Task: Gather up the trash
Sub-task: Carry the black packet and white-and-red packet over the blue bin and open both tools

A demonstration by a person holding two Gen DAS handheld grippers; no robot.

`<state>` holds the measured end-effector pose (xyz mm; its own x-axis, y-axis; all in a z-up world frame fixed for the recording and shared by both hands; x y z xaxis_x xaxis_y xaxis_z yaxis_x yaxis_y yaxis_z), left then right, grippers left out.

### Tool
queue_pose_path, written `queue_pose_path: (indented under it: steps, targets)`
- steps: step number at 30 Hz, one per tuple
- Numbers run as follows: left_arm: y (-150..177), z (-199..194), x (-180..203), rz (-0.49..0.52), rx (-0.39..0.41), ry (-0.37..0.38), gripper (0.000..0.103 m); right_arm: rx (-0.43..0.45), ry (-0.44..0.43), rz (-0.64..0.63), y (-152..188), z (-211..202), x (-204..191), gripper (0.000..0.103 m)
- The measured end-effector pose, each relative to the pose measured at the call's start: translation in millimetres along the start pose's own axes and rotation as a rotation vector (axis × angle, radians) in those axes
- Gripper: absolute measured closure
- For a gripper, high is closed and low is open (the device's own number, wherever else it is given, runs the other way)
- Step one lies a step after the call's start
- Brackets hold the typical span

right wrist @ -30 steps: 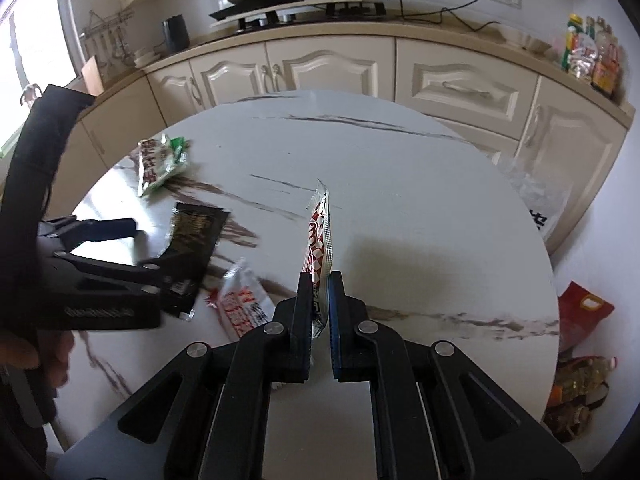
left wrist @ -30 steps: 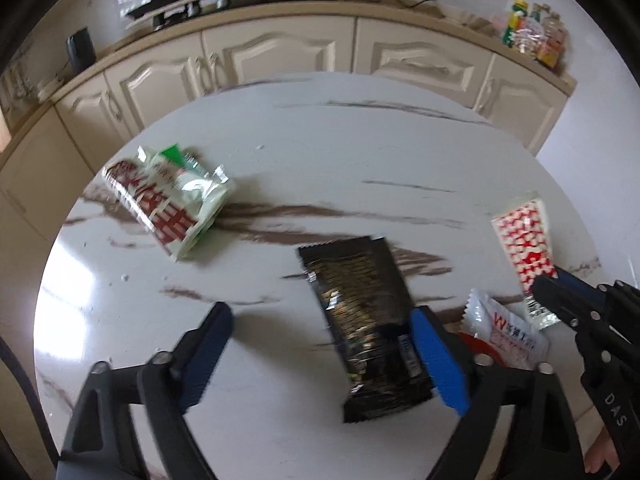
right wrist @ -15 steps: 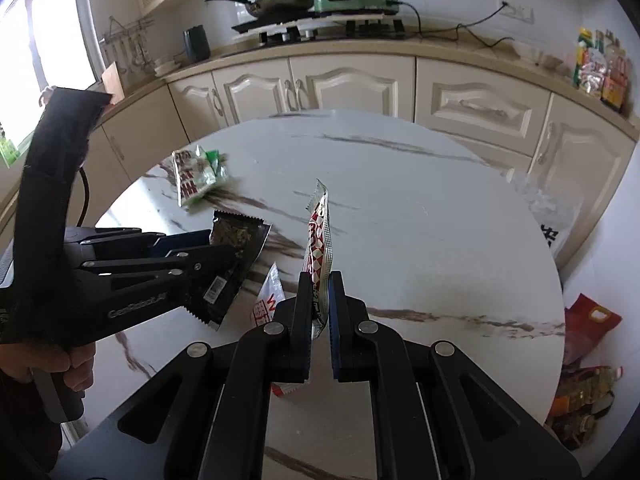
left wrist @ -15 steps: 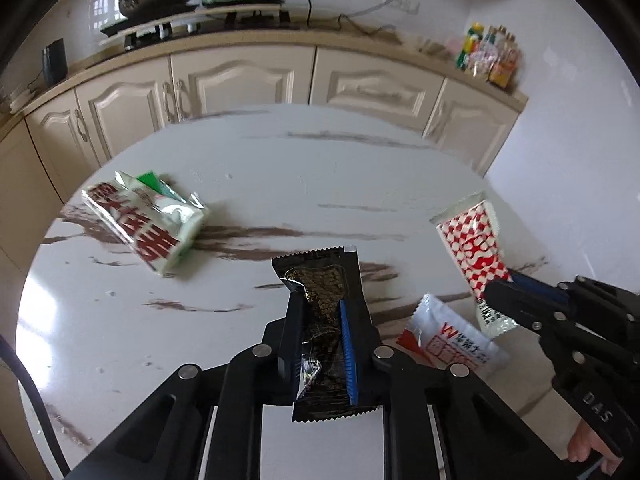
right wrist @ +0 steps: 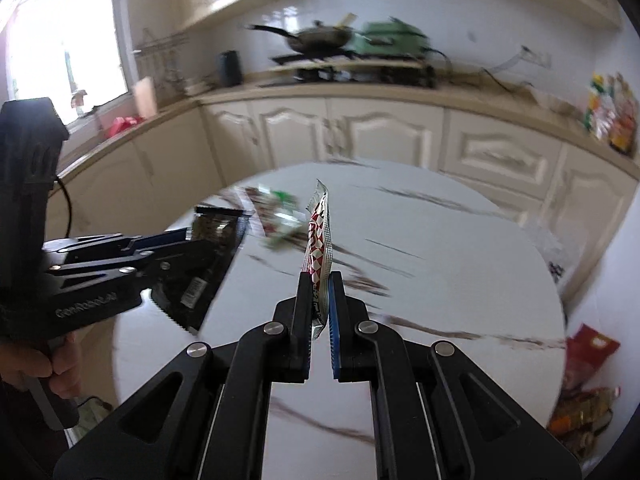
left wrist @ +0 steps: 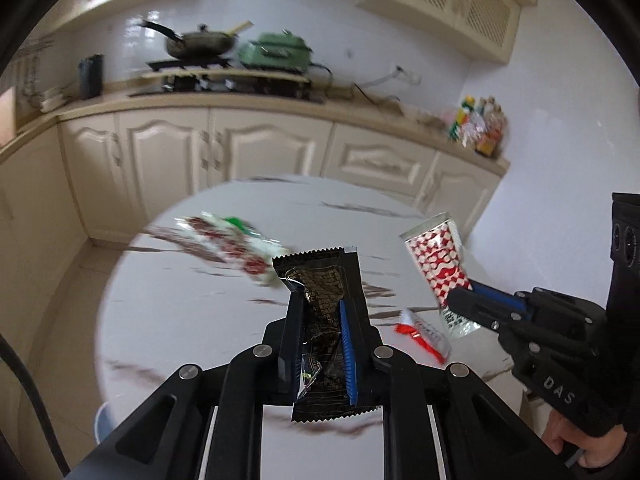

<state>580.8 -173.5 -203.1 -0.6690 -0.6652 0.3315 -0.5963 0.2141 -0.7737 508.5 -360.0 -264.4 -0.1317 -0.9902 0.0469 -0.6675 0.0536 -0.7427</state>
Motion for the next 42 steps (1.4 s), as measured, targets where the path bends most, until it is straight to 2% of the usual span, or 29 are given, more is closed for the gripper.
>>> queue_pose_path:
  steps: [3,9,14,18,22,25,32,35,37,39,40,41,42]
  targets:
    - [9,-46,-17,-0.018,0.041,-0.034,0.090,0.033,-0.058,-0.043,-10,-13,-48,0.095]
    - [40,-148,-80,-0.072,0.115,-0.176,0.090,0.071,-0.199,-0.145,-19,-25,-168,0.095]
    - [87,-213,-153,-0.183,0.119,-0.288,0.090,0.033,-0.330,-0.238,-1,-9,-282,0.095]
    - [130,-234,-207,-0.300,0.079,-0.340,0.090,-0.038,-0.391,-0.321,31,21,-362,0.095]
    - [177,-223,-262,-0.411,-0.011,-0.359,0.090,-0.155,-0.412,-0.383,72,71,-415,0.095]
    - [212,-203,-303,-0.490,-0.093,-0.348,0.090,-0.257,-0.406,-0.403,105,116,-434,0.095]
    - [267,-144,-383,-0.603,-0.260,-0.330,0.090,-0.452,-0.357,-0.417,165,222,-444,0.095]
    - [280,-121,-417,-0.641,-0.305,-0.321,0.088,-0.512,-0.350,-0.405,182,262,-444,0.095]
    - [277,-108,-433,-0.661,-0.327,-0.331,0.087,-0.550,-0.347,-0.396,193,285,-442,0.095]
    - [280,-103,-454,-0.684,-0.338,-0.346,0.080,-0.573,-0.345,-0.396,198,303,-441,0.095]
    - [276,-98,-457,-0.688,-0.337,-0.349,0.071,-0.579,-0.346,-0.395,199,308,-440,0.095]
    - [272,-95,-465,-0.695,-0.334,-0.357,0.054,-0.584,-0.345,-0.394,201,313,-441,0.095]
    - [266,-93,-469,-0.701,-0.332,-0.363,0.046,-0.589,-0.345,-0.395,203,316,-442,0.095]
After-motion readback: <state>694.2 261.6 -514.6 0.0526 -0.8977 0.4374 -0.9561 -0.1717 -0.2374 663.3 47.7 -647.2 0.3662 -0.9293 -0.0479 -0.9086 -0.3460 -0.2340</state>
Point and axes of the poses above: each gripper's, at about its wrist camera, not at the fingertips, and z roughly the way its jaws point, x to its right, y to its underside, the point moved 6 cm from there along z, roughly the way its jaws point, and after that the axes turned 12 degrees about y, right-handed, at the moved point
